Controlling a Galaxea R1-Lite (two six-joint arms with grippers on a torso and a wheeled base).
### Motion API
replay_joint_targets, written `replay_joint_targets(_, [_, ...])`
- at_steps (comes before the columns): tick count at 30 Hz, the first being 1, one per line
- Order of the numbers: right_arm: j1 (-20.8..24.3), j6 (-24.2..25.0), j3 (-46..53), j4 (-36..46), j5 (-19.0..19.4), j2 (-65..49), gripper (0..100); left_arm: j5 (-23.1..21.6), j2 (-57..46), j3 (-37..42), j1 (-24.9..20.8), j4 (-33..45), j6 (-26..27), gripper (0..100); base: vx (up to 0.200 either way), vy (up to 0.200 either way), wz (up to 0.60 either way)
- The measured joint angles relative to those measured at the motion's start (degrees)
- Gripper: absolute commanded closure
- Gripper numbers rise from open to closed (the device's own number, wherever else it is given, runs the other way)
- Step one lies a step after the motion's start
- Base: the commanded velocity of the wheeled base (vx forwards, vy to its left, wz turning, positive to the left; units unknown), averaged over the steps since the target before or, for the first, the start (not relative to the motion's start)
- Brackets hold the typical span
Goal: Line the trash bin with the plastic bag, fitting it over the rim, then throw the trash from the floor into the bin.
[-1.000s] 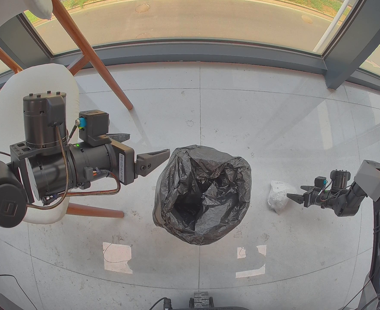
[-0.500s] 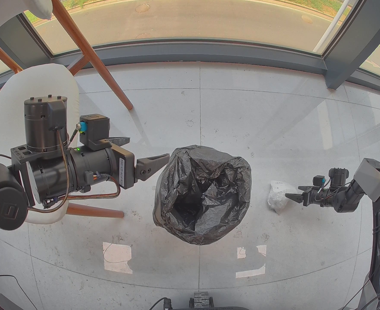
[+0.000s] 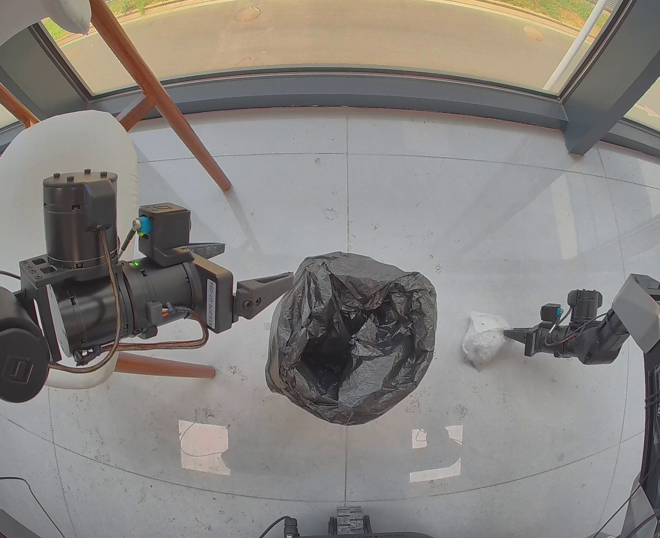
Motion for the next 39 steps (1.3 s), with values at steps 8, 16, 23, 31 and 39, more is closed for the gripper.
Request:
replay_joint_targets(8, [0.0, -0.7, 2.5, 1.2, 1.9, -2.5, 100, 0.0, -0.1, 0.2, 0.0, 0.0, 0.0, 0, 0.000, 0.000, 0.00])
replay_joint_targets(16, [-0.3, -0.6, 13.7, 2.0, 6.0, -15.5, 100, 0.0, -0.5, 0.3, 0.1, -0.1, 0.0, 0, 0.000, 0.000, 0.00])
replay_joint_targets(23, [0.3, 3.7, 23.1, 2.3, 9.1, -30.6, 100, 0.0, -1.0, 0.4, 0.1, -0.1, 0.6, 0, 0.000, 0.000, 0.00])
replay_joint_targets(31, [8.3, 14.8, 29.1, 2.5, 10.5, -47.9, 100, 0.0, -2.0, 0.5, 0.1, -0.3, 1.1, 0, 0.000, 0.000, 0.00])
replay_joint_targets(39, [22.7, 18.0, 32.1, 2.4, 1.8, -55.1, 100, 0.0, -4.0, 1.3, 0.2, -0.3, 1.0, 0, 0.000, 0.000, 0.00])
